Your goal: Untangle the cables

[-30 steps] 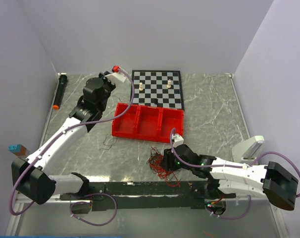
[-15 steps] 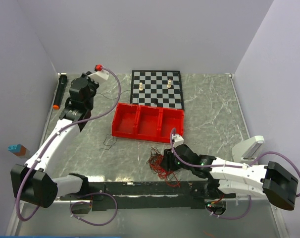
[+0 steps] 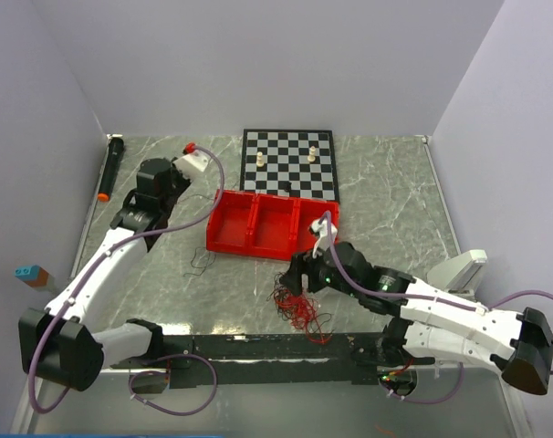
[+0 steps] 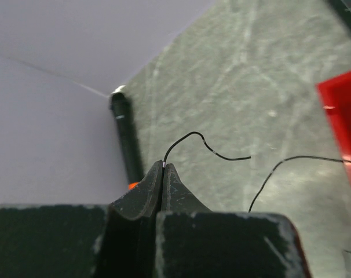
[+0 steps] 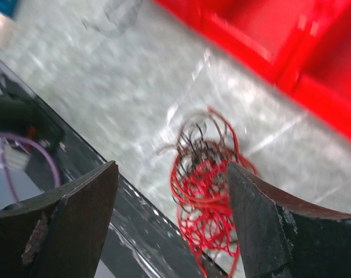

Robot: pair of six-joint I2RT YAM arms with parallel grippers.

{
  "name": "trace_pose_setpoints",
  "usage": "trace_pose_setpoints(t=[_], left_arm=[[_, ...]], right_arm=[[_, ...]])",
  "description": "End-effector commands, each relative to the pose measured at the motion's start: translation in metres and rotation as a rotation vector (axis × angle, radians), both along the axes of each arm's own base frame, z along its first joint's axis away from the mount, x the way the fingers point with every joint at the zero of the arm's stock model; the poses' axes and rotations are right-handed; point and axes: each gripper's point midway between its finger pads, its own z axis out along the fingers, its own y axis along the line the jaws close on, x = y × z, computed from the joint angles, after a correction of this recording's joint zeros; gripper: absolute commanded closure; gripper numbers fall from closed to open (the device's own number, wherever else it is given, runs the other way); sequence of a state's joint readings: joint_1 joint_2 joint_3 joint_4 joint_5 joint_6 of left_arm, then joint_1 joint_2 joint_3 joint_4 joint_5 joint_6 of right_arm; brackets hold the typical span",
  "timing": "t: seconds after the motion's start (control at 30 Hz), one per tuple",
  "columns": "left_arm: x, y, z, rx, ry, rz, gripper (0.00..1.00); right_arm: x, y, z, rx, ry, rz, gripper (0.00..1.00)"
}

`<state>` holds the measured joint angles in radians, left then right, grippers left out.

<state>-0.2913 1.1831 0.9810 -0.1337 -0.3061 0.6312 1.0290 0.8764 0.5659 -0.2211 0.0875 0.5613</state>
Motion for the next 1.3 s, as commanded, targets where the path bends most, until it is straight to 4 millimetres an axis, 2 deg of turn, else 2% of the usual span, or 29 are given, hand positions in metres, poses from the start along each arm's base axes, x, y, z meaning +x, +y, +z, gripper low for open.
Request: trace_pose_setpoints(t=[0.0,0.17,0.27,0.4,0.6,0.7,0.83,1.0,1.27], left_arm=[[-0.029,-0.03,-0.018,-0.2,0.081,-0.1,0.99],[-0.033,-0.049,-0.042,-0.312,0.164,-0.102,0.99],[-0.023,-0.05,-0.041,-0.322,0.167,-0.07,0.99],[-0.008,-0.042,-0.029,-0.288,0.103,-0.027,0.99],[-0.006,-0.036,-0.024,-0.255,0.078,-0.009,0.99],[-0.008,-0.032,-0.028,-0.24,0.074,0.004,0.99],[-0.01,-0.032,-0.033,-0.263,0.086,0.015,0.99],[-0.01,-0.04,-0.039,-0.312,0.125,0.011,0.99],[-0.006,-0.06,-0.036,-0.351,0.123,-0.026,0.99]], right_arm=[[0.028,-0.004,0.033,0.0,-0.068,-0.053,0.18],[0.064,0.004,0.035,0.022,-0.047,-0.118,0.21],[0.091,0.017,0.033,0.046,-0.039,-0.141,0.21],[0.139,0.039,0.029,0.075,-0.032,-0.165,0.22],[0.202,0.065,0.025,0.053,-0.055,-0.187,0.22],[0.221,0.075,0.031,0.107,-0.053,-0.183,0.22],[0.235,0.084,0.032,0.211,0.009,-0.171,0.22],[0.227,0.097,0.039,0.33,0.025,-0.115,0.23],[0.229,0.102,0.04,0.352,0.037,-0.107,0.28]])
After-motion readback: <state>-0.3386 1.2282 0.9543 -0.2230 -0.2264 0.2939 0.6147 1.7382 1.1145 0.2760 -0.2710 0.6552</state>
